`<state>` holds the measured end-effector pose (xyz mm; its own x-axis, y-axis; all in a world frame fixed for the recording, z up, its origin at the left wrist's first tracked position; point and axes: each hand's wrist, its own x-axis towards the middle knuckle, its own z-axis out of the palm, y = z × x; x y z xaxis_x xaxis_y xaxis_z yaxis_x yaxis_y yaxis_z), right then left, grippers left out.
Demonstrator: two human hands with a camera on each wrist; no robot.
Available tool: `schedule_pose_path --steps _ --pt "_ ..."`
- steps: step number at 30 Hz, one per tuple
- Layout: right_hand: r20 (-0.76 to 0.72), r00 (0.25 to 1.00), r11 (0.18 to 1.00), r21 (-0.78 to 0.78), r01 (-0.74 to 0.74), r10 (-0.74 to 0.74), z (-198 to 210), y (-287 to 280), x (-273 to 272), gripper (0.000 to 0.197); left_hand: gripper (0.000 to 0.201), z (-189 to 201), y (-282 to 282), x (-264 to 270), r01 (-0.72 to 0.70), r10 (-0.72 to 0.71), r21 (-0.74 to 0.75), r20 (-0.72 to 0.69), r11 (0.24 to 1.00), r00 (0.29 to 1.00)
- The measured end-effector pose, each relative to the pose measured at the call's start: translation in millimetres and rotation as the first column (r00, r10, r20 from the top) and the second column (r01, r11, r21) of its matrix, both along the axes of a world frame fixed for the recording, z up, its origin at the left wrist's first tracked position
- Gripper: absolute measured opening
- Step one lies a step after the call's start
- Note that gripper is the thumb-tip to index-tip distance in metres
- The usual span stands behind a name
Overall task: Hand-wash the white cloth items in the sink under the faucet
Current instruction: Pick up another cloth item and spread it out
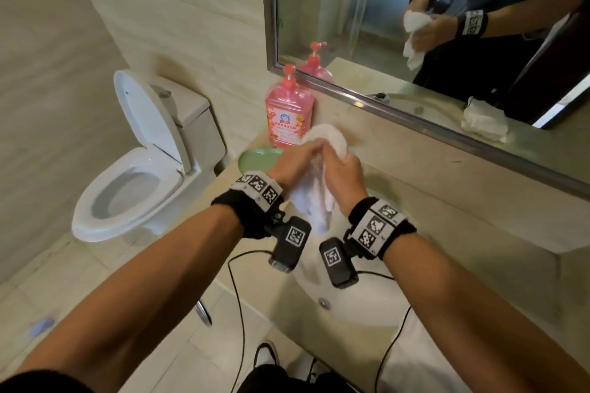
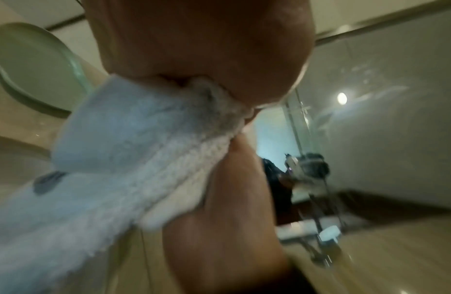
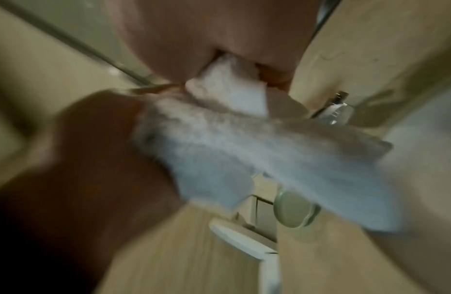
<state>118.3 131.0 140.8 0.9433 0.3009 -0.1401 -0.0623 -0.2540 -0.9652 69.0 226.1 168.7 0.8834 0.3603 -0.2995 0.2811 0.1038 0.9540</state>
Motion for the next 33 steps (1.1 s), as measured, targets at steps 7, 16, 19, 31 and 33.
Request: schedule_pose_path --steps 7,16,19,31,33 --pt "0.017 1.0 0.999 -0.04 -0.007 0.008 -3.3 -5.0 -0.6 0.037 0.018 6.6 -1.9 -7.2 0.06 -0.058 -0.029 0.062 0.998 0.996" --pt "0.07 0.801 0.744 -0.423 -0.516 0.595 10.7 -51.5 23.2 0.039 0.02 -4.9 50.4 -22.7 0.669 -0.12 0.732 -0.659 0.127 0.743" --pt "-0.01 0.648 0.43 -0.741 -0.516 0.761 -7.7 -62.6 18.5 0.031 0.021 -13.5 60.6 -26.9 0.666 -0.206 0.681 -0.636 0.305 0.744" --pt "0.102 0.995 0.992 -0.129 0.004 0.009 -35.6 -48.8 13.9 0.01 0.043 -47.2 13.5 -9.5 0.031 0.02 0.221 -0.226 0.975 0.974" --pt "0.099 0.995 0.998 -0.063 -0.016 0.022 -39.3 -35.4 3.5 0.012 0.047 -44.3 -11.9 -1.8 -0.011 0.024 0.07 -0.184 0.997 0.983"
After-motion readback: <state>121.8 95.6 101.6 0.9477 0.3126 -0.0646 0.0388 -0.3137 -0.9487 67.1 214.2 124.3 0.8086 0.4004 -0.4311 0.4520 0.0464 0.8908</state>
